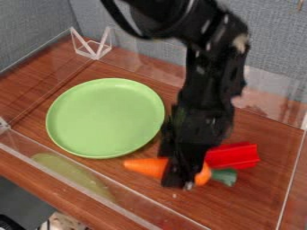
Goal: Put the carrot on the green plate
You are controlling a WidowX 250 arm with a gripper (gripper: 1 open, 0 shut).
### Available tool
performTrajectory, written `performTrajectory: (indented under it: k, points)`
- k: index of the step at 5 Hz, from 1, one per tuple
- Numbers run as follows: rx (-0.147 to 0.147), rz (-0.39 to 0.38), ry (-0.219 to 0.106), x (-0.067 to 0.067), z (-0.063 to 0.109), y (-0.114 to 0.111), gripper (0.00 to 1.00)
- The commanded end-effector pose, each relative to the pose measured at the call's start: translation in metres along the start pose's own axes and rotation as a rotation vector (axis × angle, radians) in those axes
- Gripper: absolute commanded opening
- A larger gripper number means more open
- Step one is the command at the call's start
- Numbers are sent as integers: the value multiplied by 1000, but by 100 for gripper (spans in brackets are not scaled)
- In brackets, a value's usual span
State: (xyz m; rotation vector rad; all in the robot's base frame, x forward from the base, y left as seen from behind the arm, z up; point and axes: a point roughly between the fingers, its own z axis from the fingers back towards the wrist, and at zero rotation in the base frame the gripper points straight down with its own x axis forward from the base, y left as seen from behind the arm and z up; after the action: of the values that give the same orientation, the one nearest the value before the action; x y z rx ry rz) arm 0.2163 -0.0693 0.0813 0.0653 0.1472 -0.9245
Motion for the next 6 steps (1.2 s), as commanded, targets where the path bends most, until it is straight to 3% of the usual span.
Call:
performTrajectory:
  k: [1,2,4,5,6]
  points:
    - [52,117,-34,-20,32,23,0]
    - [80,180,-44,-11,38,37,0]
    - [108,399,-38,-48,44,82,0]
    - [97,435,-49,-45,37,90,0]
    - [120,450,-76,-30,47,87,0]
